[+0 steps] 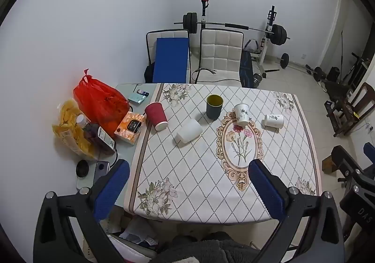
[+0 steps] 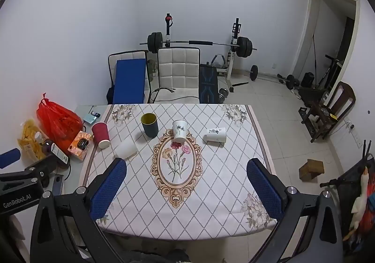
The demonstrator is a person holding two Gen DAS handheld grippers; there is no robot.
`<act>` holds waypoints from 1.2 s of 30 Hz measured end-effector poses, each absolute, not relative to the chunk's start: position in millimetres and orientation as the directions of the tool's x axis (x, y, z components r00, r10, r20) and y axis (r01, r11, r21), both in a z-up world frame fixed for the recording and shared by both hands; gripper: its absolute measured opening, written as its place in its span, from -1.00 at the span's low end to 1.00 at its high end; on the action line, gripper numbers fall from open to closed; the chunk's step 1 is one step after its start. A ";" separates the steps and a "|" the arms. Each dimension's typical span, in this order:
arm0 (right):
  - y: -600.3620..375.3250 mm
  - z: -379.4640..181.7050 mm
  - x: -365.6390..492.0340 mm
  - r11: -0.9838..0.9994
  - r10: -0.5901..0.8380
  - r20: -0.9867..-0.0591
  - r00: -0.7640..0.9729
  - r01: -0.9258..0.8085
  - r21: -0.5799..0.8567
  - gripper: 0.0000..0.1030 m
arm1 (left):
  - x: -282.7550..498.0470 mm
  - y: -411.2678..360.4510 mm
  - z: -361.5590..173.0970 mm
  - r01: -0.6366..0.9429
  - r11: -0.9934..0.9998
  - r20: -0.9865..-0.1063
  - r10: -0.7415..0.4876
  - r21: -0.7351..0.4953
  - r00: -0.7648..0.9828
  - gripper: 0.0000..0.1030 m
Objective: Flip cup upside down
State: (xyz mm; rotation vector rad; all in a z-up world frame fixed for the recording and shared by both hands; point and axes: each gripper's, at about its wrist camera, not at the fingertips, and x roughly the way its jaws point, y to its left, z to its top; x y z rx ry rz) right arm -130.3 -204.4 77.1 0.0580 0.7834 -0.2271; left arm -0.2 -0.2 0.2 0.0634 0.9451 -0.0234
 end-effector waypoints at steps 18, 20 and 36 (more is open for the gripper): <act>-202.5 81.7 -131.7 0.974 -0.182 -0.702 0.689 0.223 -0.033 1.00 | -4.2 3.8 -2.1 0.043 0.999 -0.811 -0.011 0.017 0.585 1.00; -199.2 83.0 -132.8 0.975 -0.180 -0.703 0.688 0.221 -0.033 1.00 | -5.7 3.1 -3.5 0.044 0.999 -0.811 -0.008 0.021 0.584 1.00; -194.9 85.8 -134.3 0.975 -0.178 -0.703 0.688 0.222 -0.030 1.00 | -5.7 5.0 -1.4 0.039 0.999 -0.807 -0.009 0.018 0.591 1.00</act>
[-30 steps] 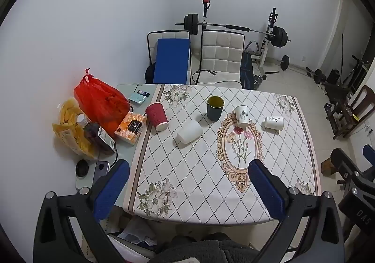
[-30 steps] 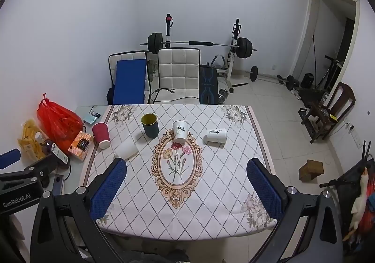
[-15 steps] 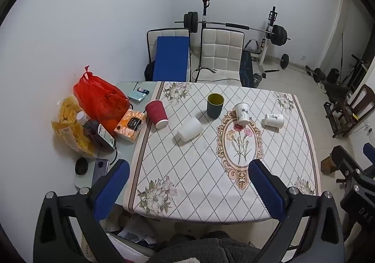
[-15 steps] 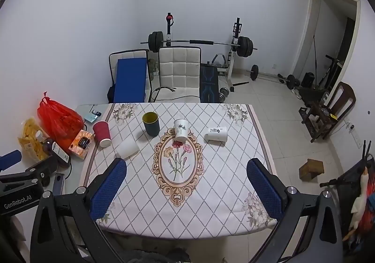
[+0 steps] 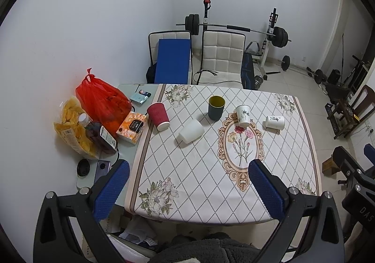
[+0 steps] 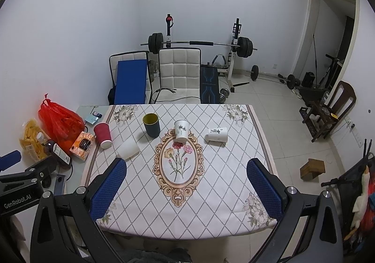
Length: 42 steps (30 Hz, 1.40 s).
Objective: Flip cup upside down
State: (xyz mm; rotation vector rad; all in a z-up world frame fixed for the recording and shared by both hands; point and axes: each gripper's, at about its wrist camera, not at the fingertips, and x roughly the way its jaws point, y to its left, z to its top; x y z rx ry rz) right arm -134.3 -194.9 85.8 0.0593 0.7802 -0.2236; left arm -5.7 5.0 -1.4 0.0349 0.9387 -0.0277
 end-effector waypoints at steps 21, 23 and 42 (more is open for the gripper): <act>-195.3 90.4 -137.0 0.975 -0.171 -0.701 0.692 0.221 -0.019 1.00 | -3.0 8.6 7.7 0.037 0.999 -0.805 -0.001 0.026 0.593 1.00; -195.5 90.7 -137.0 0.975 -0.172 -0.701 0.692 0.221 -0.021 1.00 | -3.0 8.4 7.8 0.036 0.999 -0.804 0.000 0.026 0.595 1.00; -198.6 95.7 -140.3 0.976 -0.167 -0.699 0.696 0.216 -0.018 1.00 | -2.4 5.2 14.6 0.037 0.999 -0.802 0.000 0.027 0.597 1.00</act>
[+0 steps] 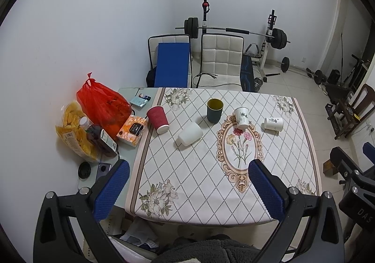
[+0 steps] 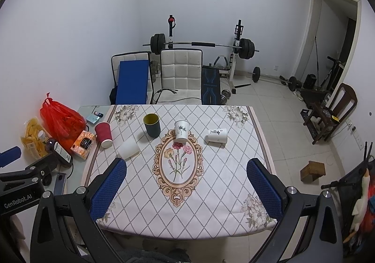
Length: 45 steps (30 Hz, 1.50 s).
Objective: Flip cup upside down
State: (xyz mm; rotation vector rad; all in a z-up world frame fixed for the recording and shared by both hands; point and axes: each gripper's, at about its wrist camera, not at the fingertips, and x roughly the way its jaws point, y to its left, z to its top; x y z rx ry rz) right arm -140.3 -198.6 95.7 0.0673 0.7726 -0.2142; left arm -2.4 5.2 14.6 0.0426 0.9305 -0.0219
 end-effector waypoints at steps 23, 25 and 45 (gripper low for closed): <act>-224.1 60.6 -115.7 0.979 -0.121 -0.742 0.659 0.204 0.022 1.00 | 24.7 1.4 -16.5 -0.025 0.999 -0.819 0.047 0.039 0.572 1.00; -233.0 43.2 -102.4 0.980 -0.101 -0.760 0.643 0.198 0.037 1.00 | 32.7 0.6 -27.4 -0.048 0.997 -0.823 0.072 0.054 0.564 1.00; -187.0 -179.7 62.2 0.989 -0.019 -0.955 0.296 0.144 0.025 1.00 | 180.9 81.9 -193.3 -0.135 0.965 -0.924 0.254 0.223 0.287 1.00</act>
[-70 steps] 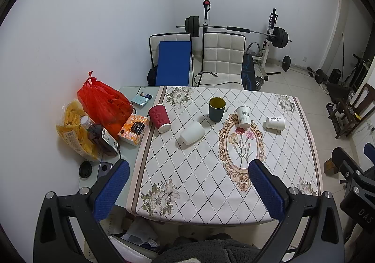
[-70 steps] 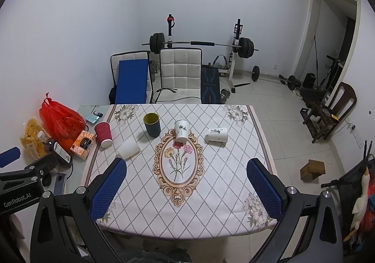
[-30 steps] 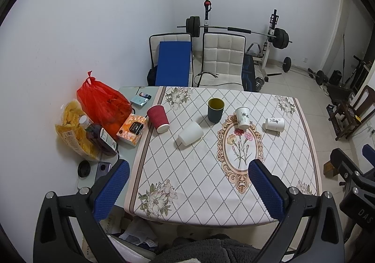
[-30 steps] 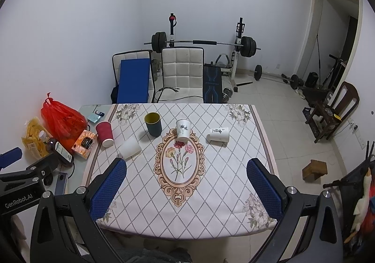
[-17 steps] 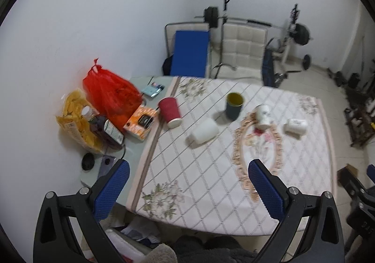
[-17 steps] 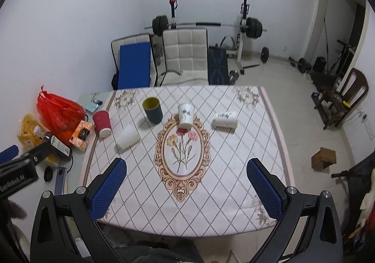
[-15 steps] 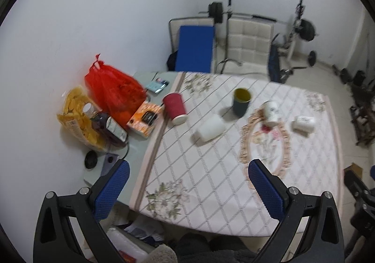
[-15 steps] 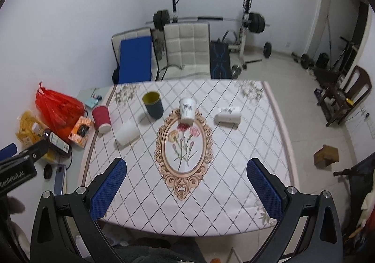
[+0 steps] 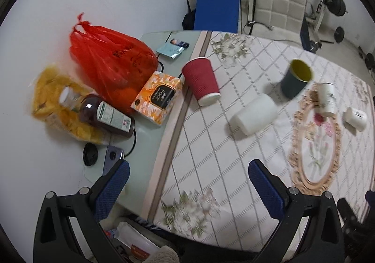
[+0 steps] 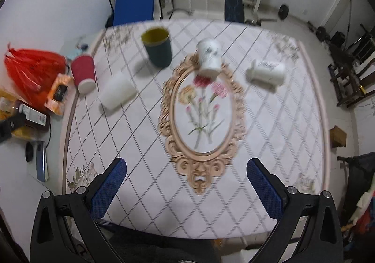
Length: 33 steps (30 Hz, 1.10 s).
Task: Flip cup upside down
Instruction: 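Move the left tool toward the upright red ribbed cup and grasp it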
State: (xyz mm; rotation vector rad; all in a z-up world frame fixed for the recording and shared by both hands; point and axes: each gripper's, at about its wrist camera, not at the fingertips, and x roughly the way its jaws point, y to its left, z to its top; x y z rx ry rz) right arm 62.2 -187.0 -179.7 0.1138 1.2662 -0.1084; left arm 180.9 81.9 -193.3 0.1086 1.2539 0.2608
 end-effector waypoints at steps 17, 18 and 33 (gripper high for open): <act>-104.1 -307.0 201.5 0.993 -0.011 -0.999 0.050 0.122 -0.005 1.00 | 356.8 154.5 -319.1 -0.138 0.987 -0.996 0.088 0.085 0.020 1.00; -102.9 -311.0 206.7 0.992 -0.018 -0.999 0.042 0.122 -0.012 1.00 | 364.6 155.6 -327.1 -0.151 0.987 -0.998 0.063 0.062 0.001 1.00; -92.2 -325.5 265.2 0.991 -0.036 -0.999 -0.015 0.125 -0.037 1.00 | 419.8 151.9 -383.7 -0.202 0.979 -0.994 -0.051 -0.030 -0.101 0.97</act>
